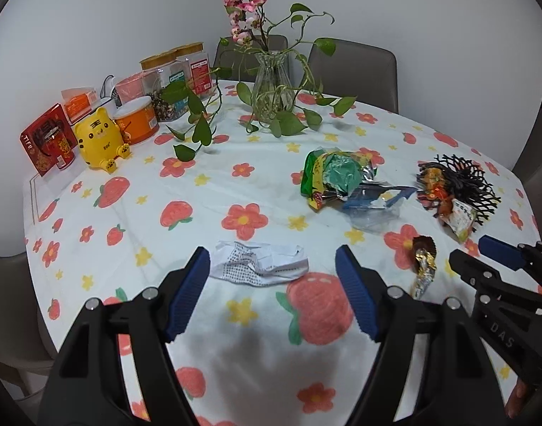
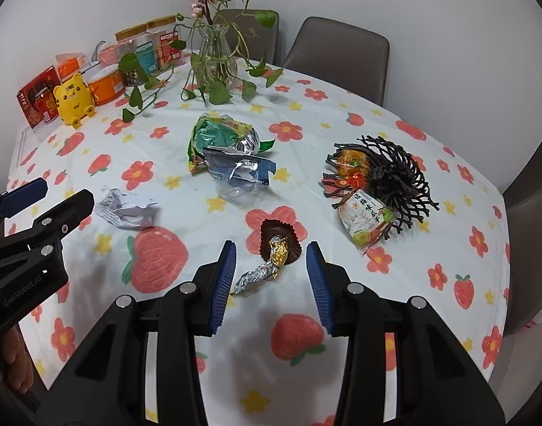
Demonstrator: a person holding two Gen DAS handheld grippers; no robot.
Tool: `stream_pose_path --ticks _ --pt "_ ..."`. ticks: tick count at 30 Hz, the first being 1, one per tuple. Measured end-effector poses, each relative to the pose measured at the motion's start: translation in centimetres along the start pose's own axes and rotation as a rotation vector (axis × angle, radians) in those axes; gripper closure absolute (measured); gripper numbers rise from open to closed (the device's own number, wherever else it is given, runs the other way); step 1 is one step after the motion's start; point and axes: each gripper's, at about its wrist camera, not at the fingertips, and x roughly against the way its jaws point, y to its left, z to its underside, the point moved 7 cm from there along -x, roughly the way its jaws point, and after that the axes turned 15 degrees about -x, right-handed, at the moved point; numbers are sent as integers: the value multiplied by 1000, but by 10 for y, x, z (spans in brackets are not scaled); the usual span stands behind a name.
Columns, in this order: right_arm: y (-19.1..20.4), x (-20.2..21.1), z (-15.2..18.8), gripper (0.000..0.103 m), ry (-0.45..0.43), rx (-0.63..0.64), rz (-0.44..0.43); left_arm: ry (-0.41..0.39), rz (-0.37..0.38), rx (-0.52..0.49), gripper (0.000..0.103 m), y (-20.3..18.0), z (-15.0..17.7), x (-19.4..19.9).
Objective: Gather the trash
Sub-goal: 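Grasp the crumpled white paper with the left tool while the right tool grasps the gold-foil chocolate, then carry the white paper and chocolate over the grey bin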
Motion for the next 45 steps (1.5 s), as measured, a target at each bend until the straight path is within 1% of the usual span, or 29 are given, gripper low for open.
stream_pose_path --ticks 5,7,9,12,15,19,21,22,23,24,26,27,28,29,30,33,34,35,38,45 --pt "2 -27 -6 63 18 -20 14 43 -30 -24 30 10 -4 -45" --pt "4 -36 -4 63 29 -19 16 74 -38 -40 30 11 0 -63" --pt "6 -46 -1 63 47 -15 23 108 -25 -42 30 10 9 -75" --pt "6 -59 7 63 77 -8 40 162 11 -27 30 3 25 -85" --pt "1 -67 14 63 103 -19 50 153 15 -52 30 -2 28 -83" --pt "-3 -73 21 63 135 -28 57 145 58 -30 32 -3 29 -80" --pt "-3 -73 24 66 136 -25 53 142 65 -34 37 -5 29 -78" --pt "-2 -72 24 72 137 -18 49 139 68 -34 39 -5 30 -77" --pt "0 -72 25 82 139 -8 45 135 75 -33 43 -6 31 -75" --pt "3 -72 25 86 140 -1 44 133 82 -34 46 -6 31 -74" --pt "6 -70 26 90 139 6 36 129 96 -38 55 -8 31 -71" --pt "7 -69 26 90 139 5 29 126 106 -40 57 -10 32 -69" --pt "8 -68 26 90 139 4 23 123 110 -44 64 -10 31 -68" --pt "10 -67 26 91 138 5 17 117 116 -48 77 -11 31 -66" --pt "12 -65 26 91 136 6 13 121 139 -49 83 -14 31 -64" --pt "15 -58 26 91 127 6 1 115 164 -43 90 -16 33 -58" --pt "15 -55 26 91 123 5 -2 113 174 -36 94 -17 33 -55" --pt "16 -51 25 91 118 4 -3 114 185 -31 97 -17 34 -53" --pt "14 -40 24 91 105 -4 -3 105 206 -37 100 -21 35 -44" --pt "5 -10 29 91 73 -37 21 59 271 -76 101 -35 27 -15"
